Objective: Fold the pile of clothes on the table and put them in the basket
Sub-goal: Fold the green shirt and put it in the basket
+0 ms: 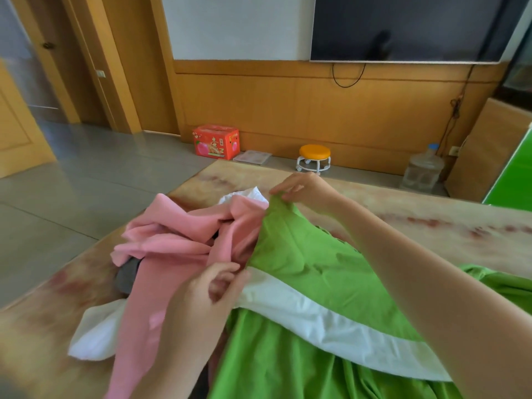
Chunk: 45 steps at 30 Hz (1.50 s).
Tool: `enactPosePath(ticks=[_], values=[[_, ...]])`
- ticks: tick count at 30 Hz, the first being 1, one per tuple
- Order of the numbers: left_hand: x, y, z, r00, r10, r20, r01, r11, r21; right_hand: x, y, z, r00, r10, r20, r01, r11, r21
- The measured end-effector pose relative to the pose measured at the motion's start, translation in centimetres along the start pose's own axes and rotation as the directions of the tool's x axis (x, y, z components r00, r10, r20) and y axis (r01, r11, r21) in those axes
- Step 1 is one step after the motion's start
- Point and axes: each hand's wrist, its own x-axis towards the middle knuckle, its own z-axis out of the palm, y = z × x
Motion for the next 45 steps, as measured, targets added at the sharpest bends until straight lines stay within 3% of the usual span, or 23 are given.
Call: enactPosePath(ticks=[2, 5, 8, 10, 12, 15, 18, 21, 22, 24, 27, 29, 31, 33, 35, 38, 42, 45], values=[[0.2, 0.3, 0.3, 1.0, 0.024, 0.009, -0.025, 0.997, 0.075, 0.5, -0.2, 0.3, 0.996, -0.068, 0.051, 0.075, 0.985, -0.158], [0.1, 0.1, 0.4, 1.0, 0.015, 0.002, -0.015, 0.994, 0.113, 0.3, -0.2, 0.7, 0.994, 0.028, 0.11, 0.006, 0.954, -0.298], [-0.3, -0.1, 0.4, 1.0, 0.019, -0.014, -0.017, 0.996, 0.084, -0.1, -0.5, 1.5, 0.984, 0.079, -0.159, -0.127, 0.939, -0.319], [-0.5, 0.0, 0.4, 0.999, 0.018, -0.045, -0.015, 0.998, 0.053, 0.2, -1.1, 1.4, 0.879, 0.108, -0.465, -0.247, 0.937, -0.249], [-0.5, -0.2, 0.4, 0.997, -0.006, -0.074, 0.008, 1.0, 0.025, 0.8, -1.4, 1.4, 0.791, 0.146, -0.594, -0.295, 0.942, -0.16], [-0.3, -0.5, 0.5, 0.998, -0.04, -0.053, 0.039, 0.999, -0.01, 1.5, -1.2, 2.5, 0.845, 0.301, -0.443, -0.369, 0.926, -0.075], [-0.4, -0.8, 0.6, 0.997, -0.062, -0.054, 0.061, 0.998, -0.021, 1.4, -0.5, 2.7, 0.83, 0.503, -0.241, -0.423, 0.849, 0.316], [-0.4, -1.1, 0.7, 0.995, -0.063, -0.073, 0.06, 0.997, -0.041, 0.2, 0.2, 1.9, 0.82, 0.571, -0.046, -0.523, 0.779, 0.345], [-0.4, -1.2, 0.7, 0.995, -0.065, -0.073, 0.062, 0.997, -0.043, 0.0, 0.6, 1.9, 0.824, 0.565, -0.043, -0.511, 0.772, 0.378], [-0.4, -1.3, 0.8, 0.995, -0.075, -0.07, 0.071, 0.996, -0.058, 0.2, 0.6, 2.3, 0.847, 0.505, -0.167, -0.407, 0.817, 0.41], [-0.2, -1.7, 0.9, 0.992, -0.11, -0.065, 0.105, 0.991, -0.078, 1.3, 0.1, 3.1, 0.782, 0.49, -0.385, -0.307, 0.841, 0.446], [-0.2, -1.6, 0.8, 0.992, -0.114, -0.056, 0.111, 0.992, -0.057, 1.1, 0.0, 3.3, 0.796, 0.468, -0.384, -0.315, 0.862, 0.397], [-0.2, -1.3, 0.4, 0.997, -0.013, -0.079, 0.019, 0.997, 0.079, -0.4, -0.1, 2.5, 0.849, 0.428, -0.309, -0.348, 0.894, 0.281], [0.0, -0.3, 0.2, 0.977, 0.191, -0.093, -0.164, 0.955, 0.247, -3.4, 0.3, 0.8, 0.873, 0.384, -0.302, -0.324, 0.918, 0.23], [0.4, 1.1, 0.8, 0.929, 0.367, -0.044, -0.338, 0.891, 0.304, -7.9, 1.9, -1.2, 0.876, 0.36, -0.321, -0.308, 0.93, 0.201], [1.1, 3.3, 3.7, 0.851, 0.519, 0.087, -0.518, 0.798, 0.309, -15.8, 5.2, -3.8, 0.834, 0.433, -0.341, -0.417, 0.901, 0.123], [2.4, 4.2, 9.3, 0.765, 0.527, 0.37, -0.642, 0.669, 0.374, -24.1, 9.0, -6.5, 0.713, 0.59, -0.379, -0.625, 0.78, 0.037], [4.1, 4.2, 12.2, 0.743, 0.336, 0.579, -0.647, 0.584, 0.49, -27.3, 10.8, -7.7, 0.633, 0.688, -0.354, -0.741, 0.671, -0.021]])
